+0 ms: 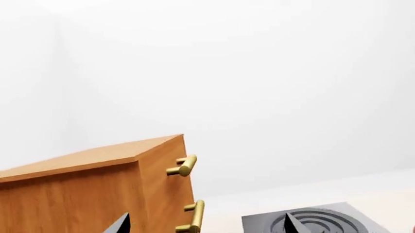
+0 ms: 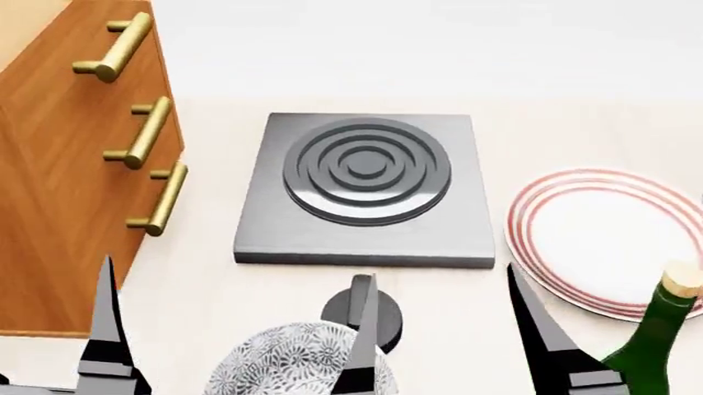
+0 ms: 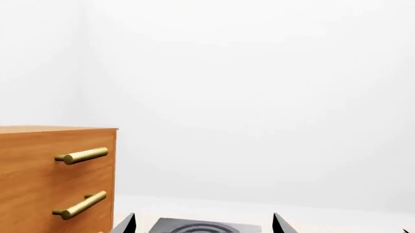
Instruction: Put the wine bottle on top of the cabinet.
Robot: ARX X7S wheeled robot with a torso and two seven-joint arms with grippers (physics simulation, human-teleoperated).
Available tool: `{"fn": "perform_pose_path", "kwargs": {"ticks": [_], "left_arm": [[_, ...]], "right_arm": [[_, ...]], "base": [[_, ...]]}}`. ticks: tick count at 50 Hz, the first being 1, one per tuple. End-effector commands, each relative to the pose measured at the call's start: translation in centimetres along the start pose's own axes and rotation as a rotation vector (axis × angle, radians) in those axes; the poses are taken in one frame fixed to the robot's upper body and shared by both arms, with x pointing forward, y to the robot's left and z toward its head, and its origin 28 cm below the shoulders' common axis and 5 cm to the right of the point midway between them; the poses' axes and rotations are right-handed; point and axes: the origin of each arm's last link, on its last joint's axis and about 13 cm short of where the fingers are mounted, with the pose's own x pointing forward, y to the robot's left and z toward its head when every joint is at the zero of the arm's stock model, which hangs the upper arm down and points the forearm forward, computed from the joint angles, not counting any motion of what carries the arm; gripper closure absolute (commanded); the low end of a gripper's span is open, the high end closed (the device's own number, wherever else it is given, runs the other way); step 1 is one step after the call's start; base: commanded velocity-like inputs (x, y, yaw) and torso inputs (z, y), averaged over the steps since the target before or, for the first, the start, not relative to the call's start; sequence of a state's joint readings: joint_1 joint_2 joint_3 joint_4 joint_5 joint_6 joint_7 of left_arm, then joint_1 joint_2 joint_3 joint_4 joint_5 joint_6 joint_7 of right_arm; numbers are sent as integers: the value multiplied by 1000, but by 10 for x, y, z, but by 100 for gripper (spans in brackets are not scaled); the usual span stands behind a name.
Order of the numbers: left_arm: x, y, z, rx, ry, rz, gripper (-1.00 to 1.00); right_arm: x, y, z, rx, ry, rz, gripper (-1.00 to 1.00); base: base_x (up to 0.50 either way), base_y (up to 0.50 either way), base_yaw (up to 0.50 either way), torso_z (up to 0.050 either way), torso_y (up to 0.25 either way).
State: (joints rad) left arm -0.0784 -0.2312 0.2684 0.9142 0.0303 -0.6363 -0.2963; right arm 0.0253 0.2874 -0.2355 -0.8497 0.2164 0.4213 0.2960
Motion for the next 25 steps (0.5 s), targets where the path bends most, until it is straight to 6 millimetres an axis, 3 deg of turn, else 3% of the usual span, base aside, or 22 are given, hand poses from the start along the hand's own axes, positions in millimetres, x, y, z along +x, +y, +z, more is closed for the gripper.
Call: {"fn": "perform_pose_path", "kwargs": {"ticks": [1,6,25], "left_arm": [[0,0,4,-62,-37,-35,-100],[1,0,5,-66,-38,-43,-100],[0,-1,3,-68,-33,-48,-100]], "right_arm": [[2,-2,0,-12,-7,-6,-100],[2,-2,1,8,-9,-4,-100],[2,-4,2,13,-12,-24,-100]], "base": [[0,500,0,0,0],[0,500,0,0,0],[0,0,0,0,0]]}}
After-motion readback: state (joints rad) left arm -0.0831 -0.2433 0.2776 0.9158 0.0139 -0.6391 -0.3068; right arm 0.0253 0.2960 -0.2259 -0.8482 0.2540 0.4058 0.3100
